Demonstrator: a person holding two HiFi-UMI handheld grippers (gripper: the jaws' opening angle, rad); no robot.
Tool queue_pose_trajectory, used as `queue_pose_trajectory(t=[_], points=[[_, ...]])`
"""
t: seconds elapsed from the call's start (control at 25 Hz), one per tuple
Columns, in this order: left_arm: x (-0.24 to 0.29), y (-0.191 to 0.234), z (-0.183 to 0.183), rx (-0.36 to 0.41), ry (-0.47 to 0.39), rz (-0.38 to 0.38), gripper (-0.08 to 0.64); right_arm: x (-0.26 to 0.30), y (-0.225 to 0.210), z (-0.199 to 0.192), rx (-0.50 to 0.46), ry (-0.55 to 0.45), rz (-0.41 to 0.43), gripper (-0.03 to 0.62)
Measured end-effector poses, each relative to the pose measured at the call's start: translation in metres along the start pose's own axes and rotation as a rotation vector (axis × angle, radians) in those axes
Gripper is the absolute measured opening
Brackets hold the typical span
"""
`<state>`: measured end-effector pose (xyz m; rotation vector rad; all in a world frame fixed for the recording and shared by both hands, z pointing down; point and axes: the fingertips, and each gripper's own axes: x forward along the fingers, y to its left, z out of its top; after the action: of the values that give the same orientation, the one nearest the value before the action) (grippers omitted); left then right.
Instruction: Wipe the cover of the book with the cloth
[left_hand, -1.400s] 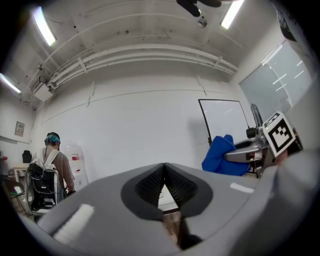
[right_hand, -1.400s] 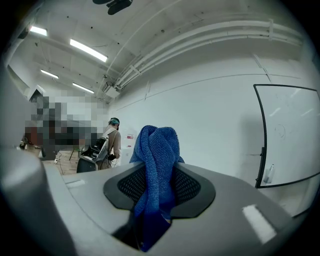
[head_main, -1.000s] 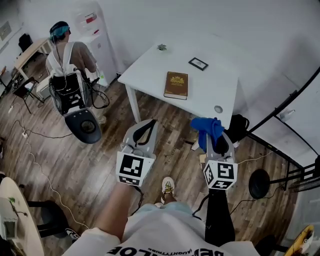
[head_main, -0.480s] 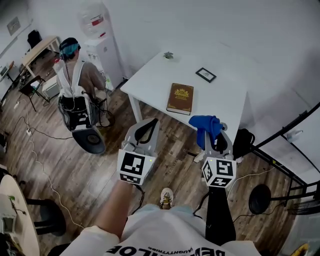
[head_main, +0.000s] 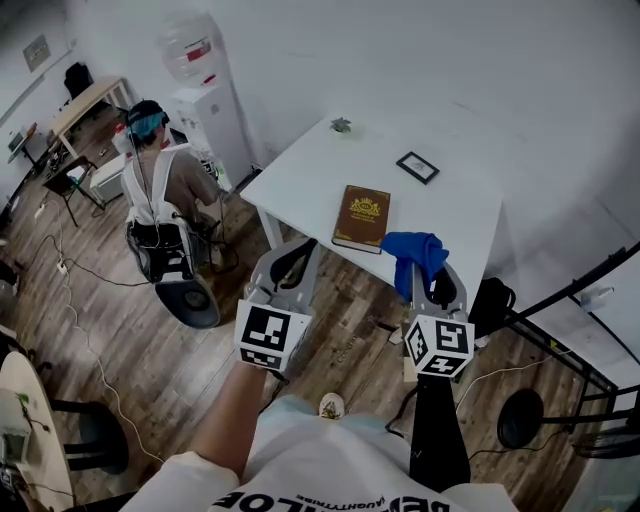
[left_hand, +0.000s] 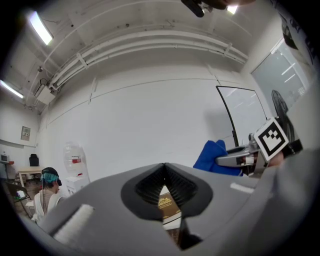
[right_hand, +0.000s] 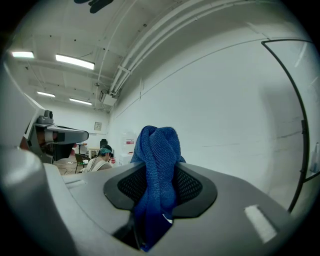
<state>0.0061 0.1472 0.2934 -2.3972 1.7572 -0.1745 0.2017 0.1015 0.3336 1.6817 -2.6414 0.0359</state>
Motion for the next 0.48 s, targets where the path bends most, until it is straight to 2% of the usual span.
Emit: queue_pose_trajectory(t=[0.48], points=[[0.051,0.033,-0.022,0.003,0.014,-0.010,0.057,0.059,-0.012,-0.009,0.080,-0.004,-0.027,0.129]])
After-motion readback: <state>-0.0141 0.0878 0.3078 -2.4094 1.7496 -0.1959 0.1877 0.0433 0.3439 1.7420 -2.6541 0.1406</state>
